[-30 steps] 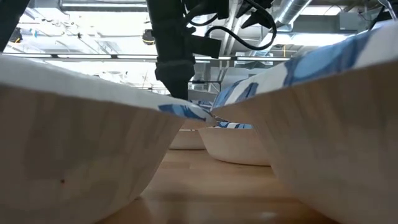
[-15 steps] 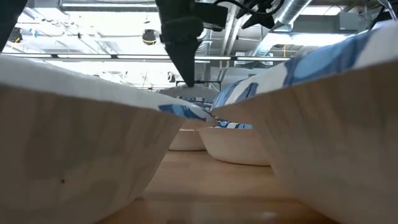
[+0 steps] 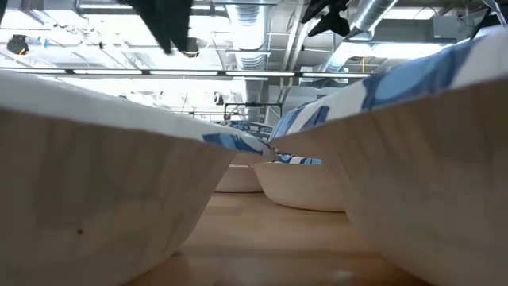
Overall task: Nest bowls inside each other
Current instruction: Stack the blue bowl on top of the blue bowls
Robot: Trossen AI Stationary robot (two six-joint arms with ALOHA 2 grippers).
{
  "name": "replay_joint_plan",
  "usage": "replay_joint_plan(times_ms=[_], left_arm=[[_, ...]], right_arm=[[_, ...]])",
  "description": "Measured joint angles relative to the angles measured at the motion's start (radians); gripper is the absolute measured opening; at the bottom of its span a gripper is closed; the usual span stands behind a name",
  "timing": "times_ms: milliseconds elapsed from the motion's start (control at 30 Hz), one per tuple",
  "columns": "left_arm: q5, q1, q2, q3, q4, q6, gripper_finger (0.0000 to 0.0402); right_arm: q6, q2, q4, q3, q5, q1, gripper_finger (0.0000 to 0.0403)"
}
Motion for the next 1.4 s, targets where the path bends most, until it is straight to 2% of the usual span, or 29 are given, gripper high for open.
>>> replay_joint_plan(times_ms=[100, 200, 267, 367, 533, 633, 733, 767, 867, 967, 1133, 1267, 1400], left_arm=[[-0.005, -0.065, -0.064, -0.003, -0.066, -0.382, 0.016], [0.007, -0.158, -0.126, -0.029, -0.053, -0.621, 0.016], [0.029, -0.212, -0.132, -0.05, -0.051, -0.706, 0.0159], [0.117, -0.297, -0.129, -0.106, -0.049, -0.798, 0.0159], [0.349, -0.413, -0.127, -0.263, 0.119, -1.007, 0.0159], [0.385, -0.464, -0.128, -0.341, 0.282, -1.153, 0.0159], [0.453, -0.472, -0.121, -0.366, 0.343, -1.165, 0.0159], [0.456, -0.467, -0.115, -0.368, 0.34, -1.154, 0.0159], [0.373, -0.466, -0.112, -0.368, 0.31, -1.04, 0.0159], [0.306, -0.473, -0.115, -0.368, 0.208, -0.811, 0.0159], [0.371, -0.488, -0.114, -0.45, 0.133, -0.457, 0.0159], [0.388, -0.508, -0.114, -0.526, 0.224, -0.117, 0.0159], [0.37, -0.519, -0.115, -0.582, 0.269, 0.084, 0.0159]], right_arm=[[0.0, 0.0, 0.011, 0.0, 0.0, 0.0, 0.023], [-0.001, 0.0, 0.021, 0.0, 0.0, 0.006, 0.023], [-0.002, 0.0, 0.028, 0.0, 0.0, 0.013, 0.023], [-0.006, 0.0, 0.034, 0.0, 0.0, 0.027, 0.023], [-0.012, 0.0, 0.034, 0.0, -0.001, 0.049, 0.023], [-0.026, 0.0, 0.034, 0.0, -0.001, 0.06, 0.023], [-0.028, 0.0, 0.034, 0.0, -0.001, 0.068, 0.023], [-0.028, 0.0, 0.034, 0.0, -0.001, 0.071, 0.023], [-0.028, 0.0, 0.034, 0.0, -0.001, 0.074, 0.023], [-0.028, 0.0, 0.034, 0.0, -0.001, 0.079, 0.023], [0.0, 0.0, 0.033, 0.0, -0.001, 0.093, 0.023], [0.038, 0.0, 0.032, 0.0, -0.001, 0.111, 0.023], [0.085, 0.0, 0.036, 0.0, 0.001, 0.134, 0.023]])
